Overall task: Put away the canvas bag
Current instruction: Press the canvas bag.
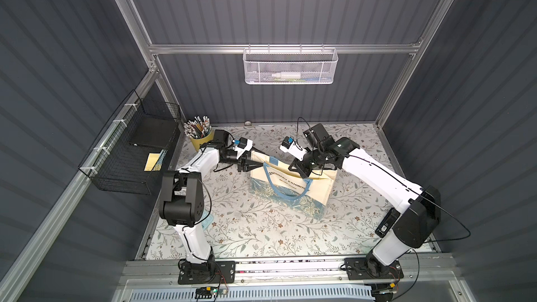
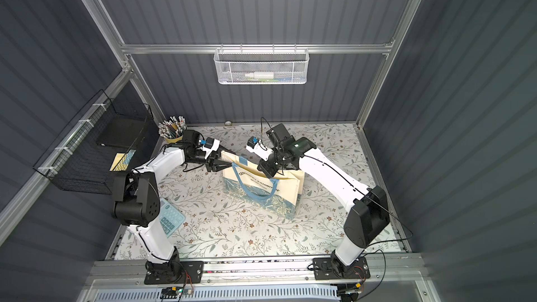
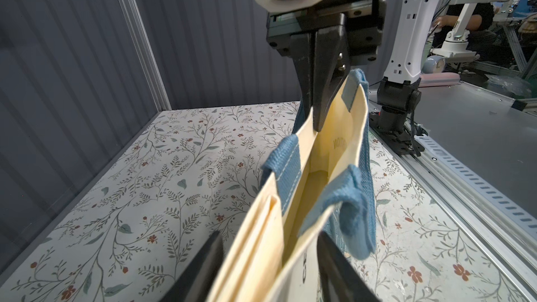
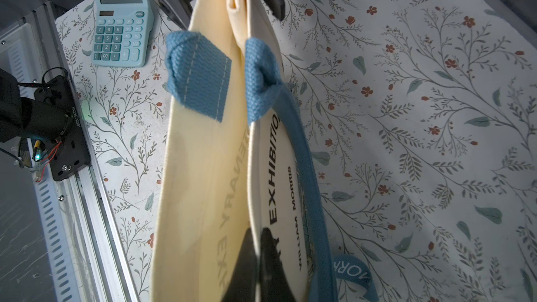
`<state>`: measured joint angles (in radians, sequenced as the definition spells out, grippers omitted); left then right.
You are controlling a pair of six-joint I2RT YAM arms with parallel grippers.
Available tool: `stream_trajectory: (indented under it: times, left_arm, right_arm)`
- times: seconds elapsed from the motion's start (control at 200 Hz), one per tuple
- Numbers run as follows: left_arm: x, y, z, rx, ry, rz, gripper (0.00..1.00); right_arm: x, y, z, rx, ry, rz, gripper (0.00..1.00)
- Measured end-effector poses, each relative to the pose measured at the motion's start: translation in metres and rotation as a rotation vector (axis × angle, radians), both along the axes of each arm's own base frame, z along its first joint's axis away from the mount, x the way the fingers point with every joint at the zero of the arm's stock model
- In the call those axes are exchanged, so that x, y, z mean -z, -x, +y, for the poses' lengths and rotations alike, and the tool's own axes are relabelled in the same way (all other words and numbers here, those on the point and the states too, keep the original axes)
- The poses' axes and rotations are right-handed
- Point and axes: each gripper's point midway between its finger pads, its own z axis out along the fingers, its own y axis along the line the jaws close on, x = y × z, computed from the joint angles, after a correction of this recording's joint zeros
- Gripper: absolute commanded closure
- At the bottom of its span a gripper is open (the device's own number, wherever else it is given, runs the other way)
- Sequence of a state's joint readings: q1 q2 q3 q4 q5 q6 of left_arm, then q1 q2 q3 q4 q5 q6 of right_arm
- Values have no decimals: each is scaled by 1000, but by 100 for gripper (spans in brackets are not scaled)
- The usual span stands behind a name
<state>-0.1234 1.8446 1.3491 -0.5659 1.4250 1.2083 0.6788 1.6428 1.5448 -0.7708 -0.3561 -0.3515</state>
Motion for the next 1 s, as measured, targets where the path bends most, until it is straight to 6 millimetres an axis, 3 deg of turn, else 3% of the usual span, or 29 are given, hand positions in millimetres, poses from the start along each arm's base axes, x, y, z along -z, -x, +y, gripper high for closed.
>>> stream_trajectory:
  times: [0.215,0.36,0.465,0.555,0.65,0.815,1.001]
  left_arm:
    - [7,4,-8,14,-62,-10,68]
    - [10,8,-6,20,-83,-5,100]
    - [10,12,-5,33,-93,-20,100]
    - [10,16,-5,48,-102,-18,100]
    - [10,25,-7,73,-107,-13,100]
    - [11,39,-14,109,-119,16,100]
    - [8,49,-14,102,-134,7,100]
  right_arm:
    - [1,0,-1,3,4,0,100]
    - [1,-2,-2,10,13,-5,100]
    - [2,-4,-4,20,20,-11,100]
    - [3,-8,-6,44,35,-23,93]
    - [4,-15,-12,90,66,-45,69]
    - [-9,-29,-18,162,82,-98,40]
    - [-44,-25,-9,156,-26,-120,20]
